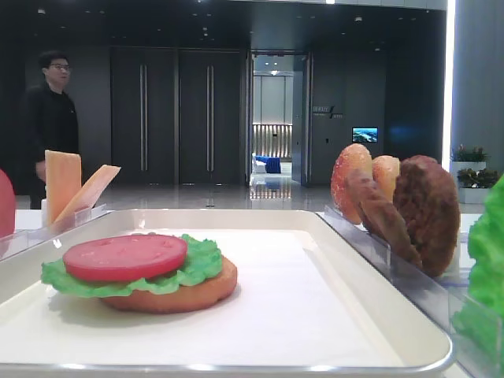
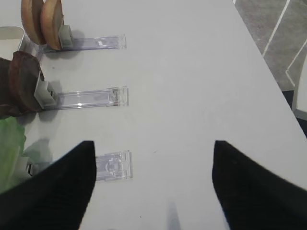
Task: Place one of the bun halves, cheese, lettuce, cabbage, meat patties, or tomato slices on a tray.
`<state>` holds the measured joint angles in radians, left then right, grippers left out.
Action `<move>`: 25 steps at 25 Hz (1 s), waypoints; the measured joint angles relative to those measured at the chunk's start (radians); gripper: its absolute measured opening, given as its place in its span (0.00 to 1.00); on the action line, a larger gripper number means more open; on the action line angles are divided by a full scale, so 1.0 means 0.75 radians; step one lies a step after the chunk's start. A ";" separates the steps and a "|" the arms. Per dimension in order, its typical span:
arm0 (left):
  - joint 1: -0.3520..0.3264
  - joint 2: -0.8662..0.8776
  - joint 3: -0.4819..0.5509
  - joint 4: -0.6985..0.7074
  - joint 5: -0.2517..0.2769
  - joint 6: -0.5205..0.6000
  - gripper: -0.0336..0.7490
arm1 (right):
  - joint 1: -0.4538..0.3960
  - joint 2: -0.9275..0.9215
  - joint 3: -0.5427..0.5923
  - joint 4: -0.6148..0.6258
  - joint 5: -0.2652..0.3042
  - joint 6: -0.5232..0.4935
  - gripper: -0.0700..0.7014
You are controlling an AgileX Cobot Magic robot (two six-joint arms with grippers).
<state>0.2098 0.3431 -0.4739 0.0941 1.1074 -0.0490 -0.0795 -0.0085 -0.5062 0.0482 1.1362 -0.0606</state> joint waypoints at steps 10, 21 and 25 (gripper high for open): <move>0.000 -0.379 0.002 -0.032 0.000 0.046 0.80 | 0.000 0.000 0.000 0.000 0.000 0.000 0.72; 0.000 -0.477 0.002 -0.095 0.003 0.114 0.80 | 0.000 0.000 0.000 0.000 0.000 0.000 0.72; 0.000 -0.477 0.002 -0.103 0.003 0.116 0.80 | 0.000 0.000 0.000 0.000 0.000 0.000 0.72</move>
<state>0.2098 -0.0150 -0.4721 0.0165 1.1099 0.0377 -0.0795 -0.0085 -0.5062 0.0483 1.1362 -0.0606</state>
